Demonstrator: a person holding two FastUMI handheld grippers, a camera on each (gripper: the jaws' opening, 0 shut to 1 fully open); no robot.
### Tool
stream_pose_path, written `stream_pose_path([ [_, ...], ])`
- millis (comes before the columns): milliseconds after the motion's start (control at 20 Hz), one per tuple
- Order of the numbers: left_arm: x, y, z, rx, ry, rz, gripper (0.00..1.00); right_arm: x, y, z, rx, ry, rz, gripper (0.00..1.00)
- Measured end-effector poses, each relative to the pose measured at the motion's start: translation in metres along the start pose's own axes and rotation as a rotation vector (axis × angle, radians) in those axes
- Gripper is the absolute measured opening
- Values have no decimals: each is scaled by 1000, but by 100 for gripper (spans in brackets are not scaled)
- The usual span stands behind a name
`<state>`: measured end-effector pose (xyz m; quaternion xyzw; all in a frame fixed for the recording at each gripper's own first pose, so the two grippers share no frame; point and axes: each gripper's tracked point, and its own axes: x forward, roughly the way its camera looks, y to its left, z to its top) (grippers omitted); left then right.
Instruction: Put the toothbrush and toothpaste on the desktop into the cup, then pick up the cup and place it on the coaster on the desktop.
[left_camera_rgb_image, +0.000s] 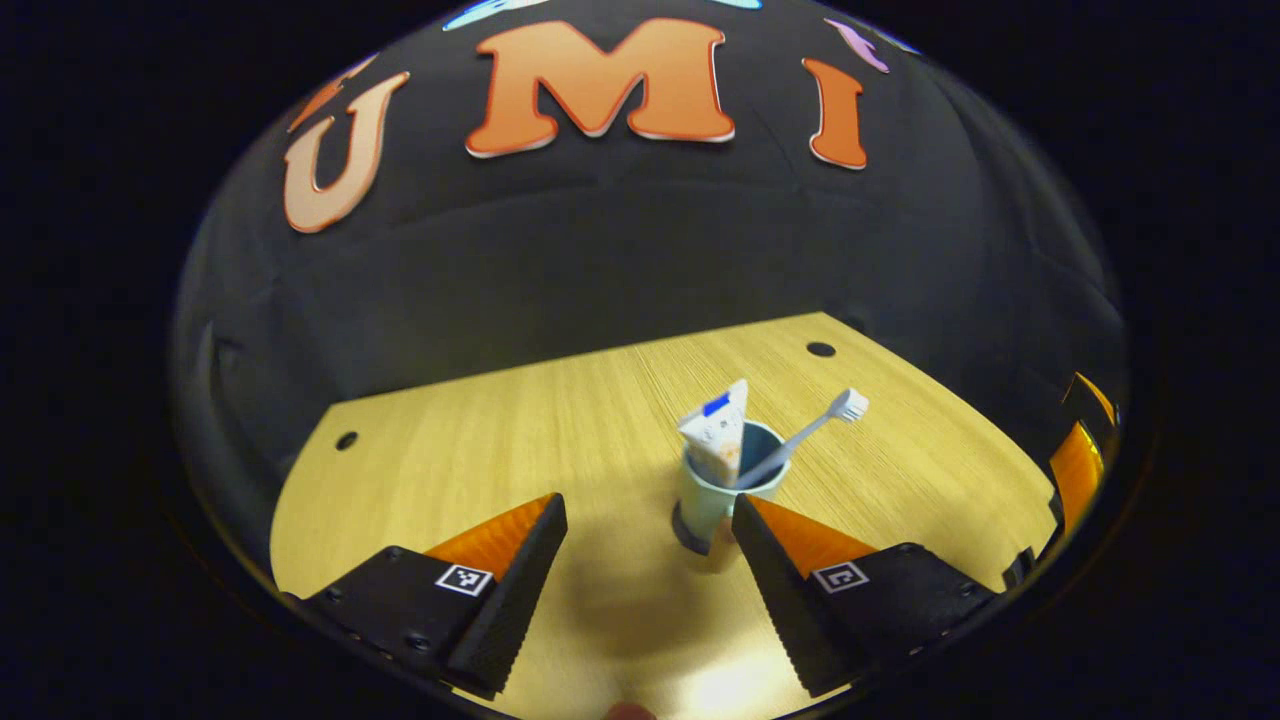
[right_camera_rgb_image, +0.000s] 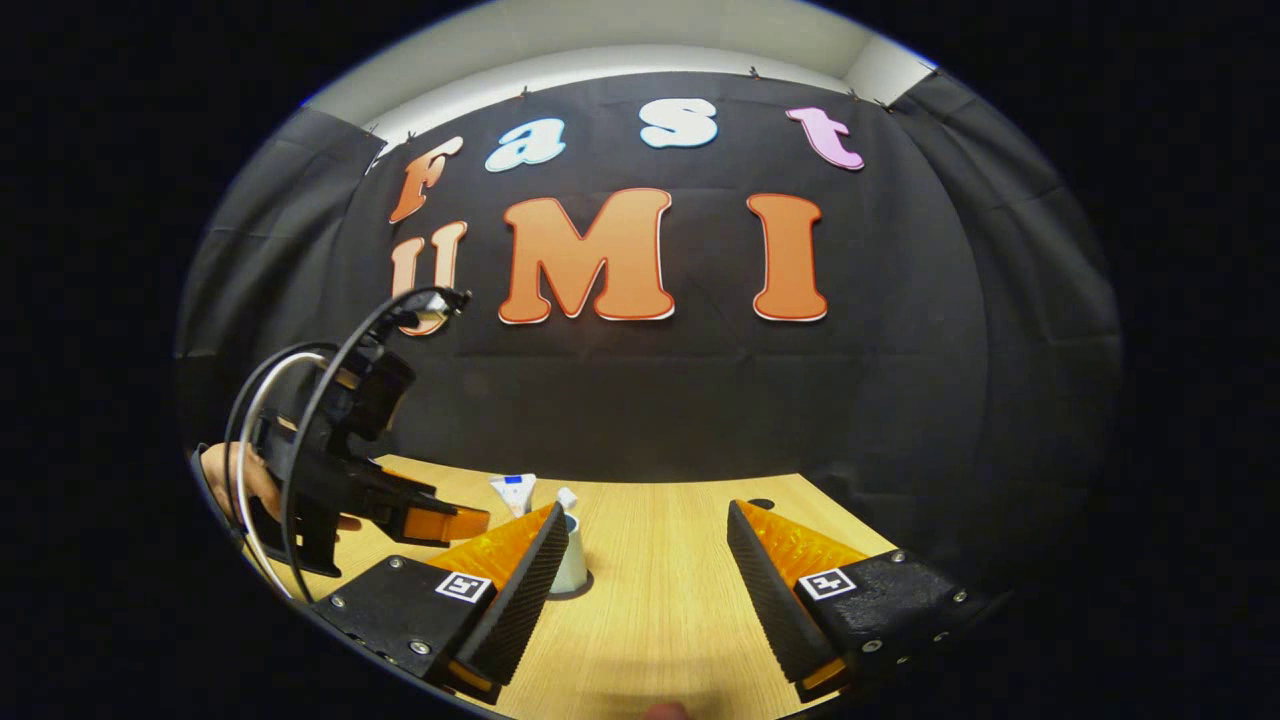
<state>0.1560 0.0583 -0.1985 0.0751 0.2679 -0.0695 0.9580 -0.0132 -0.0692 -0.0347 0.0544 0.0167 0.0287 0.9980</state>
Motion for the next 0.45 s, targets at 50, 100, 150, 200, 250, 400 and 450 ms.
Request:
stream_pose_path([
  [50,-9,15,6,11,-43,33,100,1,10,4,6,-11,13,96],
  [100,-19,26,11,16,-82,56,99,3,20,7,11,-22,27,96],
  [150,-28,38,14,15,-117,77,99,5,29,10,10,-36,40,96],
  [200,-39,52,16,11,-154,96,99,7,37,13,3,-51,46,96],
  [250,-49,63,19,8,-188,113,99,9,43,16,-7,-70,50,96],
  [400,-74,88,24,-9,-304,152,99,13,65,28,-28,-122,63,96],
  [450,-83,92,26,-24,-342,154,99,15,72,32,-29,-137,68,96],
])
